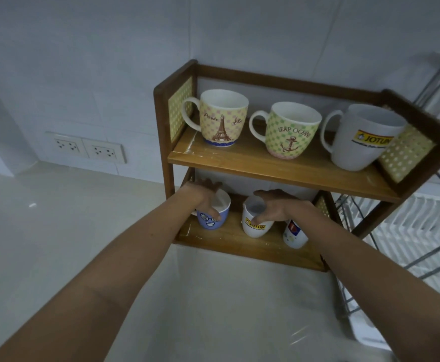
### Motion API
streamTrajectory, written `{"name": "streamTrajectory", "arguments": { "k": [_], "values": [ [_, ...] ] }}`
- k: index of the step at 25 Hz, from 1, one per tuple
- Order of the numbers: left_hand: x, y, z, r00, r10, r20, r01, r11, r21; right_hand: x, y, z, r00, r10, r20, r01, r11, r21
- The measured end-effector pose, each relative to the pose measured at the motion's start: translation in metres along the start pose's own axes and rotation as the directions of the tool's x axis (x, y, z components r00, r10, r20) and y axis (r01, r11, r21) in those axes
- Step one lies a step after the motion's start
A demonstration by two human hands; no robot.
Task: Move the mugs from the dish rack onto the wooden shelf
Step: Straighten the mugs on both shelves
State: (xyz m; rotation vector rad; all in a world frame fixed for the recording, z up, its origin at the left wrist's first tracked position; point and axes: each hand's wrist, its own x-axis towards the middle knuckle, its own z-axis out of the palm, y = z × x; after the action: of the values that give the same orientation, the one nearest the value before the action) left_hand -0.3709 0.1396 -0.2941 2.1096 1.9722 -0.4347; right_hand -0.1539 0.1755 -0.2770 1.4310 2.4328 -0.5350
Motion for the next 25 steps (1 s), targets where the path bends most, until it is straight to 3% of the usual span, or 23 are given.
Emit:
{"name": "streamTrajectory", "arguments": {
  "k": [9, 16, 18, 20, 21, 23, 25],
  "values": [
    [-0.002, -0.005, 0.003, 0.994, 0.089, -0.070, -0.092, 0.994, -0.053, 0.007, -0.009, -0.002, 0.993, -0.119, 0.018, 0.117, 0.990, 0.080],
    [-0.006, -0.002, 0.001, 0.995, 0.083, -0.054, -0.086, 0.995, -0.060, 0.002, -0.005, -0.002, 0.993, -0.102, 0.052, 0.099, 0.993, 0.065],
    [-0.009, 0.004, 0.001, 0.993, 0.096, -0.069, -0.102, 0.991, -0.085, -0.005, 0.006, -0.009, 0.990, -0.064, 0.124, 0.047, 0.990, 0.134],
    [-0.007, 0.016, -0.003, 0.984, 0.135, -0.113, -0.150, 0.979, -0.139, -0.013, 0.026, -0.017, 0.981, 0.091, 0.170, -0.125, 0.971, 0.202],
    [-0.004, 0.024, -0.004, 0.978, 0.164, -0.128, -0.182, 0.972, -0.148, -0.017, 0.037, -0.020, 0.968, 0.190, 0.164, -0.213, 0.967, 0.137],
    [0.001, 0.044, -0.005, 0.971, 0.204, -0.128, -0.222, 0.963, -0.150, -0.029, 0.052, -0.021, 0.930, 0.356, 0.093, -0.337, 0.925, -0.174],
    [0.005, 0.063, -0.001, 0.973, 0.199, -0.119, -0.216, 0.965, -0.151, -0.035, 0.057, -0.013, 0.919, 0.387, 0.073, -0.353, 0.892, -0.283]
  ]
}}
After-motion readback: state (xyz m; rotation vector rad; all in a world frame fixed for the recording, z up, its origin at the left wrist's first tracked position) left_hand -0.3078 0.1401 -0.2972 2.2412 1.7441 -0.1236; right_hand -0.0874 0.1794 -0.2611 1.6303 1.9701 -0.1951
